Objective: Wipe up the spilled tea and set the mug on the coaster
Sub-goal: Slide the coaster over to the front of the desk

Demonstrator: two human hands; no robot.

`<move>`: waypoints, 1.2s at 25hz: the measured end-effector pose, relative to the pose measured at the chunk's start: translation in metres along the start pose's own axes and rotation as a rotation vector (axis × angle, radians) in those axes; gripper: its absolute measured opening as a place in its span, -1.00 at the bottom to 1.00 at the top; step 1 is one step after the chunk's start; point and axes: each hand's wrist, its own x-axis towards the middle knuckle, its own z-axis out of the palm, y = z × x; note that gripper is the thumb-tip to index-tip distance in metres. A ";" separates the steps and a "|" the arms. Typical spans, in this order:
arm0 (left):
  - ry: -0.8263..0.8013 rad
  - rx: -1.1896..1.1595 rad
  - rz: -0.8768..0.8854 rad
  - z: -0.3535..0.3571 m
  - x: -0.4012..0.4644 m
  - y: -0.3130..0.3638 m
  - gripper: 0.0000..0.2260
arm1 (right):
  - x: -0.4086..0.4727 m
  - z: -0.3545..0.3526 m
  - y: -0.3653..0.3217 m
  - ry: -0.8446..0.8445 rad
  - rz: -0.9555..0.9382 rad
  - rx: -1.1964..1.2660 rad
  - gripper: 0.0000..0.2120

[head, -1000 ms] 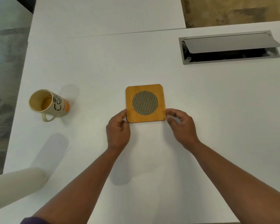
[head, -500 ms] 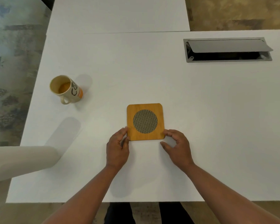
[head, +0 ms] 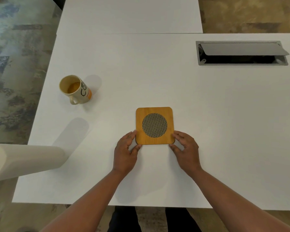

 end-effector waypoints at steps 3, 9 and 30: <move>-0.005 0.007 -0.013 0.002 0.005 0.003 -0.48 | 0.005 0.002 -0.002 0.018 0.005 -0.039 -0.62; -0.044 0.066 -0.005 -0.001 0.036 0.015 -0.48 | 0.038 -0.003 -0.003 -0.016 -0.036 -0.063 -0.63; -0.001 -0.088 -0.039 -0.002 0.046 0.022 -0.57 | 0.046 -0.002 -0.001 0.052 -0.215 -0.376 -0.79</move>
